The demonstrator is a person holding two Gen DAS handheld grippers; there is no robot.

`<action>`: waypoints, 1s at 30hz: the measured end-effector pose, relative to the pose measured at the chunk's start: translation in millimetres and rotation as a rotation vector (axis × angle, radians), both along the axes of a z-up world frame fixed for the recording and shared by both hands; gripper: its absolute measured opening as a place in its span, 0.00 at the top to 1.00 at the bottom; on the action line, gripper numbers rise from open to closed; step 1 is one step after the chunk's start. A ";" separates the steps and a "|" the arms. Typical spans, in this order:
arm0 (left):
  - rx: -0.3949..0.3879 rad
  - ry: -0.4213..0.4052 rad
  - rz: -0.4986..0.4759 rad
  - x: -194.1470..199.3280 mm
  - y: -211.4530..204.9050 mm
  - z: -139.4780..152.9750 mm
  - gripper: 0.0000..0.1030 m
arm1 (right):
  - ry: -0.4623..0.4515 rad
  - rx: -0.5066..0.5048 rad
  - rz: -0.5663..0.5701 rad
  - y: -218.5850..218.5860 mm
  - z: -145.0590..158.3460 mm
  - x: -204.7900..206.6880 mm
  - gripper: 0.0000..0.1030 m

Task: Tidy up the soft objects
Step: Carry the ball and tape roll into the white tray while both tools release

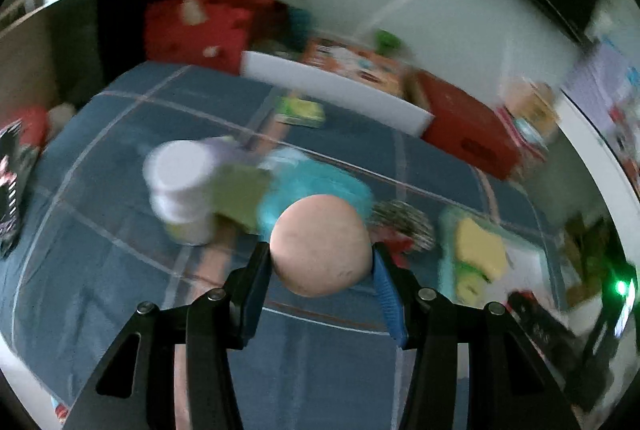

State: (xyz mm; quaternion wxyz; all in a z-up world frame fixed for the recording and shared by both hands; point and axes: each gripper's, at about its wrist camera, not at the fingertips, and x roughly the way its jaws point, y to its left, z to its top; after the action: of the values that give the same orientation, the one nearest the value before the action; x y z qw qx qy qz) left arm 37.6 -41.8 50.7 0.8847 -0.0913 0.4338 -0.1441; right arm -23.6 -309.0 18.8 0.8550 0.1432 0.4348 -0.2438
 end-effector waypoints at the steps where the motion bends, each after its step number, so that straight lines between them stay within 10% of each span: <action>1: 0.003 -0.002 -0.037 -2.6 -10.0 0.5 0.50 | 0.007 0.008 -0.021 -8.0 -1.2 -2.9 0.44; 23: 0.145 0.007 -0.564 -48.2 -185.5 -51.1 0.49 | 0.059 0.100 -0.192 -69.9 -12.9 -38.8 0.43; 26: 0.133 0.018 -0.562 -47.0 -184.9 -52.7 0.26 | 0.062 0.099 -0.193 -70.2 -12.9 -38.3 0.43; 30: 0.118 0.016 -0.556 -46.9 -181.0 -49.4 0.21 | 0.060 0.084 -0.188 -68.1 -10.0 -37.5 0.42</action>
State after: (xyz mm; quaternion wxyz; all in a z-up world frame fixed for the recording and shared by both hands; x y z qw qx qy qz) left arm -9.3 -222.7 1.3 0.8116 0.0818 0.4567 -0.3551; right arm -61.2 -377.1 8.7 0.8081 0.2120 0.4546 -0.3088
